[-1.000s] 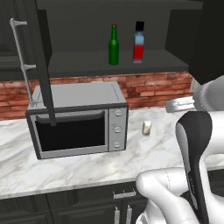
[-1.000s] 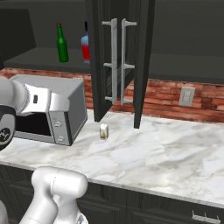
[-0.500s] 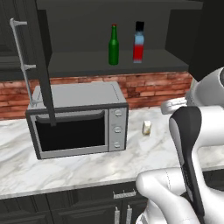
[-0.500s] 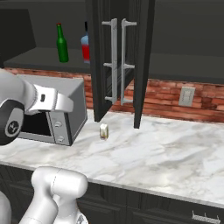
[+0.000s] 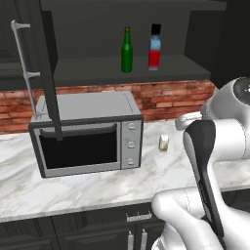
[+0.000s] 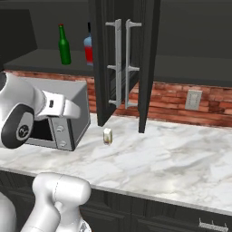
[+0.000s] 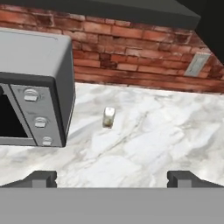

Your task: Sort all alcoholic drinks to one cabinet, and non-alcoholic drinks to the other.

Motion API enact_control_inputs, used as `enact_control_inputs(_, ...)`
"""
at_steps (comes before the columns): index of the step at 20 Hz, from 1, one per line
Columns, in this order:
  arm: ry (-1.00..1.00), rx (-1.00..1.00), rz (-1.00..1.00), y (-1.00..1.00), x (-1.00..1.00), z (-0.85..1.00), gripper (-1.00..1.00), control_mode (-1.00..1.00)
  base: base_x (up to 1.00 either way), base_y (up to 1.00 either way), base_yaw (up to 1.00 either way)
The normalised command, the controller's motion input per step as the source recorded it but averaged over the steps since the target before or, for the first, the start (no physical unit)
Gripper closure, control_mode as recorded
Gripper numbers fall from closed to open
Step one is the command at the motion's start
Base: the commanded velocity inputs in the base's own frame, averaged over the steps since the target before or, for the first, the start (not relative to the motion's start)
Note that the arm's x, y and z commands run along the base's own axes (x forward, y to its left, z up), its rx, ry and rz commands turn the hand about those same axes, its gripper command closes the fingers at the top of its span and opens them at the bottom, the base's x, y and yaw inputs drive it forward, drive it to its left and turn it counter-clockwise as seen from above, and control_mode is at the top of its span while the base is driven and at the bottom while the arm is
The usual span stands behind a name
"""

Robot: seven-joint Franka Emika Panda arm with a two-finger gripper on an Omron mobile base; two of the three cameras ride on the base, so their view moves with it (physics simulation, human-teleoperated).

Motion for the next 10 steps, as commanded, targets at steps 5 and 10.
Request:
enact_control_inputs(5,-0.01,0.00,0.04,-0.06,0.29,-0.28,-1.00,-1.00,0.00,0.00,0.00)
enact_control_inputs(10,-0.01,0.00,0.05,-0.02,0.30,-0.28,-1.00,-1.00,0.00,0.00,0.00)
